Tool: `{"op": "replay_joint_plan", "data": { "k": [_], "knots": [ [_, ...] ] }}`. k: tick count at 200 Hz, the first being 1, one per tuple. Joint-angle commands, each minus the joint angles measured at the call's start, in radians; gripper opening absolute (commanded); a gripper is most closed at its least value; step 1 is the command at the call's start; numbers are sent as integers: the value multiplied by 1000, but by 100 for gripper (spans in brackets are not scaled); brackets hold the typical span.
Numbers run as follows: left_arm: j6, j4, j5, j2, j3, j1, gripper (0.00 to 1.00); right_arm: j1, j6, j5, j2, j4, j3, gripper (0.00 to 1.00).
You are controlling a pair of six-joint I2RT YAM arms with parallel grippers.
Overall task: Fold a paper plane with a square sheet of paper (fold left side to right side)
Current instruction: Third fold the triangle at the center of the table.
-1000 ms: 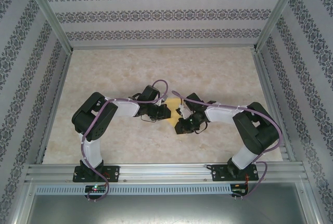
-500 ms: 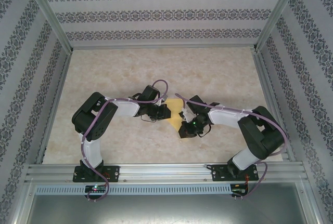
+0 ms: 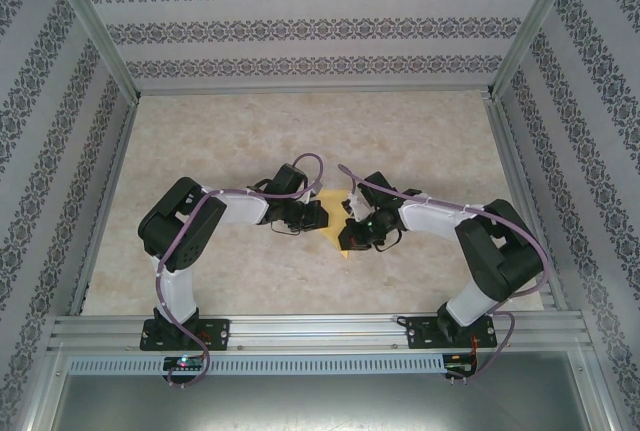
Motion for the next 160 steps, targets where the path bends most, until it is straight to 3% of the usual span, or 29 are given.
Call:
{"op": "replay_joint_plan", "data": {
  "k": [1, 81, 119, 160],
  "knots": [
    [30, -66, -72, 29, 0, -16, 13, -2, 10, 31, 27, -15, 6, 0],
    [47, -83, -94, -109, 9, -17, 25, 10, 3, 141, 83, -108, -2, 0],
    [40, -57, -77, -189, -47, -55, 18, 10, 1, 163, 91, -125, 1, 0],
    [-22, 34, -45, -131, -65, -122, 12, 10, 9, 166, 94, -117, 1, 0]
  ]
}}
